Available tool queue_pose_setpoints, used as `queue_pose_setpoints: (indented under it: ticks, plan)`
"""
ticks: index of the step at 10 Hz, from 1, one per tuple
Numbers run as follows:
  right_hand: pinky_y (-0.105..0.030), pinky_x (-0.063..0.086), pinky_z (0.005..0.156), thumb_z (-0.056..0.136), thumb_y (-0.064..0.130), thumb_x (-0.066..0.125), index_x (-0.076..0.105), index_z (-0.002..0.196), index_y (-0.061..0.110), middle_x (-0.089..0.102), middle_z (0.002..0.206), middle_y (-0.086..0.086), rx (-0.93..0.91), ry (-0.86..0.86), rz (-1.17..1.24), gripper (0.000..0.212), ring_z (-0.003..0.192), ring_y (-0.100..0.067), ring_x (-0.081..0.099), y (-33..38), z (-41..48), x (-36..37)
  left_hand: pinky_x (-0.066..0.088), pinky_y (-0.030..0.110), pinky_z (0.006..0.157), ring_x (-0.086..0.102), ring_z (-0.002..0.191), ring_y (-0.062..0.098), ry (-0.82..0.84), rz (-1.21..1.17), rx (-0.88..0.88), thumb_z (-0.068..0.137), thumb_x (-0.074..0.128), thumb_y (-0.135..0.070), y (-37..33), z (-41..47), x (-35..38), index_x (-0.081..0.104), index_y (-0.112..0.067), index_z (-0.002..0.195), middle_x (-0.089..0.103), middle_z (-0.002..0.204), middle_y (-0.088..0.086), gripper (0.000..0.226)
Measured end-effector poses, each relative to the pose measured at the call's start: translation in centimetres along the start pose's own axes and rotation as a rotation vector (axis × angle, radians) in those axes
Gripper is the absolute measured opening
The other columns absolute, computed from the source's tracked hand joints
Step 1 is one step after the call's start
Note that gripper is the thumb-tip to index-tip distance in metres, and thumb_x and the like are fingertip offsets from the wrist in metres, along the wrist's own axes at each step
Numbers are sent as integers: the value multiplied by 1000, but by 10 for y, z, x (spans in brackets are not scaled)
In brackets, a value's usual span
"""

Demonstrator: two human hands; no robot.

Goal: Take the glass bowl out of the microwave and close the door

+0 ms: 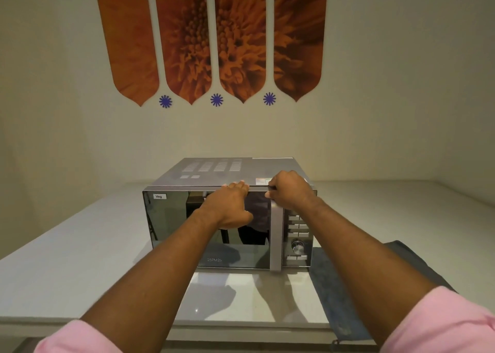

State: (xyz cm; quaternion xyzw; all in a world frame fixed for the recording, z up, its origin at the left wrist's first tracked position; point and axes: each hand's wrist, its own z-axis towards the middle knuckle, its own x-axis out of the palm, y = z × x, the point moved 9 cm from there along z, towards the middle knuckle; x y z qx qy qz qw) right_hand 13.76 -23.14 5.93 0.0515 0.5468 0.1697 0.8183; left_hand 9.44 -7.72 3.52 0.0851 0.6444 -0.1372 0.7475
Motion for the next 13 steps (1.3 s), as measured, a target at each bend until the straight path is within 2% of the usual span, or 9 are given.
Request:
queue_pose_setpoints:
  ticks: [1, 2, 3, 6, 8, 10, 11, 12, 13]
  plan:
    - [-30, 46, 65, 84, 38, 75, 71, 75, 21, 69, 83, -7, 17, -44, 1, 19, 74, -25, 63, 1, -1, -1, 24, 46, 133, 24, 164, 29, -13, -8, 3, 83, 56, -45, 1, 3, 2, 21, -10, 169, 19, 179, 13, 99]
    - [-32, 49, 68, 87, 34, 72, 76, 92, 17, 69, 88, -9, 8, -113, -41, 18, 79, -26, 64, 4, -3, 0, 18, 44, 135, 20, 165, 29, -25, 13, 19, 89, 60, -41, -1, 7, 6, 18, -9, 170, 15, 179, 13, 96]
    - [-36, 55, 74, 87, 34, 73, 76, 97, 15, 71, 90, -9, 3, -148, -72, 21, 81, -26, 66, 7, -3, 0, 19, 45, 135, 20, 165, 29, -42, 31, 31, 90, 61, -40, -1, 10, 7, 17, -9, 170, 16, 179, 13, 96]
    - [-31, 48, 68, 89, 32, 71, 77, 95, 16, 71, 87, -8, -4, -155, -96, 18, 79, -24, 65, 6, -5, 1, 11, 44, 136, 11, 167, 29, -57, 64, 44, 91, 59, -43, -1, 11, 14, 10, -9, 171, 8, 180, 14, 99]
    - [-33, 51, 73, 92, 30, 68, 74, 101, 15, 71, 92, -9, -37, -157, -136, 18, 83, -24, 66, 9, -8, 5, 6, 42, 136, 7, 167, 29, -43, 76, 43, 92, 59, -45, -2, 11, 16, 6, -8, 171, 5, 181, 14, 102]
    - [-35, 50, 73, 96, 25, 59, 69, 108, 14, 67, 100, -12, -80, -80, -200, 19, 85, -29, 65, 20, -18, 1, 4, 45, 136, 3, 168, 32, -13, 168, 45, 94, 61, -45, -6, 9, 17, 0, -8, 171, 1, 180, 16, 105]
    - [-37, 54, 75, 96, 36, 58, 66, 105, 17, 68, 100, -7, -68, -60, -125, 23, 85, -24, 63, 25, -33, -7, 4, 46, 136, 1, 168, 33, 11, 200, 44, 94, 61, -45, -7, 8, 16, -2, -7, 171, -1, 180, 17, 106]
    - [-39, 53, 78, 95, 41, 57, 63, 103, 19, 69, 100, -4, -109, -144, -99, 24, 87, -23, 63, 34, -52, -30, 3, 46, 136, -2, 168, 33, 7, 220, 36, 95, 60, -47, -7, 7, 16, -4, -7, 170, -4, 180, 17, 107]
    - [-41, 49, 93, 97, 44, 55, 64, 117, 18, 70, 114, -4, -143, -227, -66, 34, 107, -26, 63, 41, -70, -63, -2, 46, 135, -8, 167, 34, 41, 256, 25, 97, 53, -61, -7, 6, 18, -8, -6, 170, -9, 180, 18, 109]
